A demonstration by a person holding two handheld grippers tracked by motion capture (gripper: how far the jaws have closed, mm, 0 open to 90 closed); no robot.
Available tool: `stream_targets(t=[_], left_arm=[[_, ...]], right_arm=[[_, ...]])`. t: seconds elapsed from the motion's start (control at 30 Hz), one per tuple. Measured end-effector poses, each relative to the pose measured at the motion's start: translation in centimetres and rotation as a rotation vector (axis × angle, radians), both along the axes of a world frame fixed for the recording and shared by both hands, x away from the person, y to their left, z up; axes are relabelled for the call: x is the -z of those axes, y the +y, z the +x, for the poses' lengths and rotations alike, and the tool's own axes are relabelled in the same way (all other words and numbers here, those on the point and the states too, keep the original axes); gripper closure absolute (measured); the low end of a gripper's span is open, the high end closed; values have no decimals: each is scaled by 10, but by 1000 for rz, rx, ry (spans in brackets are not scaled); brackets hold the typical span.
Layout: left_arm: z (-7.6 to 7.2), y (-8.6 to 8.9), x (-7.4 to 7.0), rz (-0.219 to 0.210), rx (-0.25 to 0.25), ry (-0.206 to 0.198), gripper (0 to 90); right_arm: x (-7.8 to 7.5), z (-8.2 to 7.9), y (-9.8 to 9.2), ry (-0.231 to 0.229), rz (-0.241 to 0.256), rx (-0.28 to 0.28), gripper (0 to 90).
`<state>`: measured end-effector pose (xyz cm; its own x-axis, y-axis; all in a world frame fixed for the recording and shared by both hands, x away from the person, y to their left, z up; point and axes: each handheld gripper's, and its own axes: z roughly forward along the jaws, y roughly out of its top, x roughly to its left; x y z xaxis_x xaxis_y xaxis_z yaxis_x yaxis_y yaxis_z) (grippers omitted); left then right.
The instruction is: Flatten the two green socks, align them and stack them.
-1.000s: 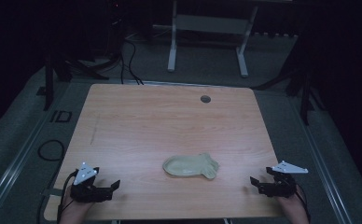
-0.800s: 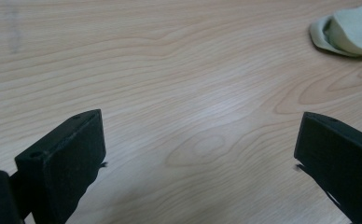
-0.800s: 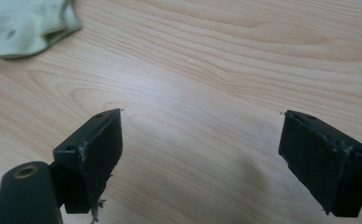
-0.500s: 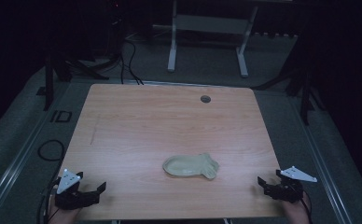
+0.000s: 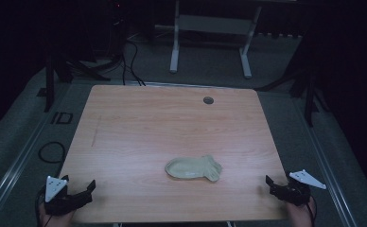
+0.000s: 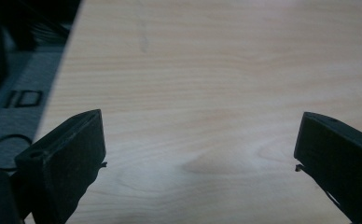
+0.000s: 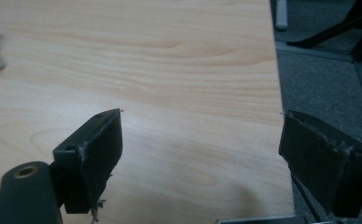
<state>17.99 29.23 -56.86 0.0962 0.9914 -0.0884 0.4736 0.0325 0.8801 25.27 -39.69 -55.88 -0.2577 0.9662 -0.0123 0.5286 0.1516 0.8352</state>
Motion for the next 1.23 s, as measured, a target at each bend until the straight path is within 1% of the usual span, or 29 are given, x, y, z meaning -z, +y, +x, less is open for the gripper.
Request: stream_targets(t=[0.07,0.1,0.17,0.27,0.33,0.37,0.4,0.43,0.47,0.5,0.53,0.6,0.67,0.7,0.77,0.87,0.97,1.03,1.07,1.13,1.2,1.23], left_arm=[[-2,0,0,8,-29,-15,22],[-3,0,0,17,-49,-22,22],[-4,1,0,30,-75,-38,22],[-4,2,0,61,-95,-66,22],[-4,0,0,100,-92,-70,22],[-4,0,1,106,-93,-75,22],[-3,-1,1,104,-92,-76,22],[-3,-1,1,106,-95,-75,22],[-3,-2,1,116,-104,-90,22],[-3,-2,0,127,-106,-100,22],[-3,-3,0,130,-112,-115,22],[-4,-3,-1,126,-123,-138,22],[-5,-4,-1,131,-137,-149,22],[-5,-4,-2,122,-140,-153,22],[-5,-3,-2,116,-137,-151,22],[-5,-3,-2,110,-133,-154,22],[-5,-3,-1,106,-133,-153,22],[-7,-2,0,107,-134,-158,22],[-7,-2,0,102,-128,-158,22],[-8,-1,0,98,-131,-159,22],[-8,-1,0,97,-127,-160,22],[-8,-1,0,98,-129,-159,22]], right_arm=[[-1,0,0,-26,5,17,135],[-1,0,0,-35,11,24,135],[-2,0,0,-57,17,32,135],[-1,1,2,-86,20,45,135],[1,2,4,-102,-4,49,135],[2,2,5,-110,-11,46,135],[3,2,7,-121,-23,49,135],[4,2,8,-133,-42,52,129],[5,3,8,-145,-61,62,125],[5,3,8,-161,-67,76,125],[5,3,8,-172,-67,88,125],[4,1,5,-221,-59,109,127],[4,0,3,-247,-42,132,126],[5,0,2,-246,-25,141,126],[5,1,0,-237,-25,161,126],[4,0,-2,-241,-4,171,125],[5,1,-2,-233,-12,176,126],[5,1,-1,-243,-24,182,125],[5,0,-1,-248,-20,181,123],[5,1,-1,-252,-18,178,123],[5,1,-1,-239,-5,167,123],[5,2,0,-239,-15,170,123]])
